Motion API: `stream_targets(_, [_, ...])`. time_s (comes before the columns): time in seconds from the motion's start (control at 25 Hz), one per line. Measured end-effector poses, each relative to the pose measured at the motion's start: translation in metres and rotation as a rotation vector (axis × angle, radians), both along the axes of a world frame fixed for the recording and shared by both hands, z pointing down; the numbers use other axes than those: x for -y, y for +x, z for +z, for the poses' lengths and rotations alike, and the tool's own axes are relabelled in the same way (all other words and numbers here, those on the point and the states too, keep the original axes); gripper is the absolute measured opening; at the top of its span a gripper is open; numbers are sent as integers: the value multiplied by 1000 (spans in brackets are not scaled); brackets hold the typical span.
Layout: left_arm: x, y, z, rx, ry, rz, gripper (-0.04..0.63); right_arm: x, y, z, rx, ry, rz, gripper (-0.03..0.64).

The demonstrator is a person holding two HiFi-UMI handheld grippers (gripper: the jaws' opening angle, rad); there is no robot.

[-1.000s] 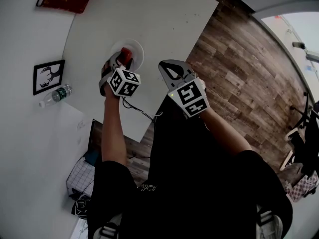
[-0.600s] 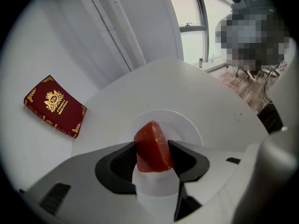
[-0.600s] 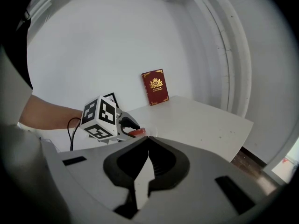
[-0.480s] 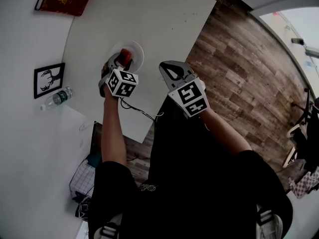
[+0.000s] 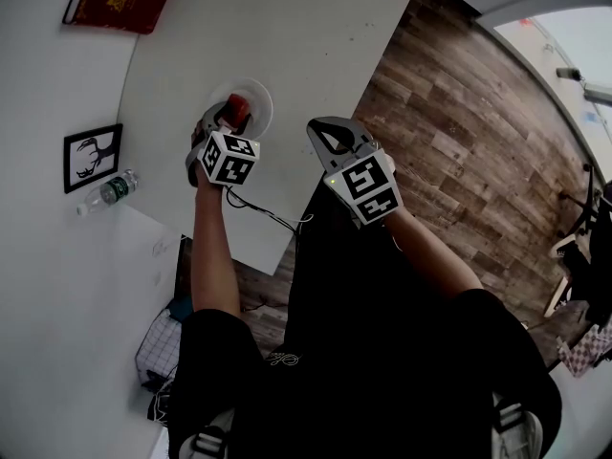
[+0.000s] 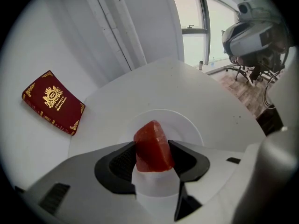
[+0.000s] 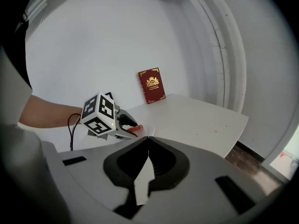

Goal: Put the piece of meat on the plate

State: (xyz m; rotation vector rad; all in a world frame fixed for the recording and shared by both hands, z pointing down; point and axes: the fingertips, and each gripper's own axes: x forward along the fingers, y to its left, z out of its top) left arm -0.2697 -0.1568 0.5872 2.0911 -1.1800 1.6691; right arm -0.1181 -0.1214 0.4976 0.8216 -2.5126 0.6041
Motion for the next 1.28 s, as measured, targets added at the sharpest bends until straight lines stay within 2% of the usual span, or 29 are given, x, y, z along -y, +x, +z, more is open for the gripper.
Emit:
stream_targets(0.52, [-2, 2, 1, -71, -25, -39, 243, -2, 3, 0, -11, 1, -10, 21])
stream_targets(1.04, [-4, 5, 1, -91, -27, -54, 256, -5, 0, 0, -15, 2, -19, 21])
stream_targets(1.28, [-9, 9, -3, -96, -16, -68, 270, -2, 5, 0, 0, -2, 12, 21])
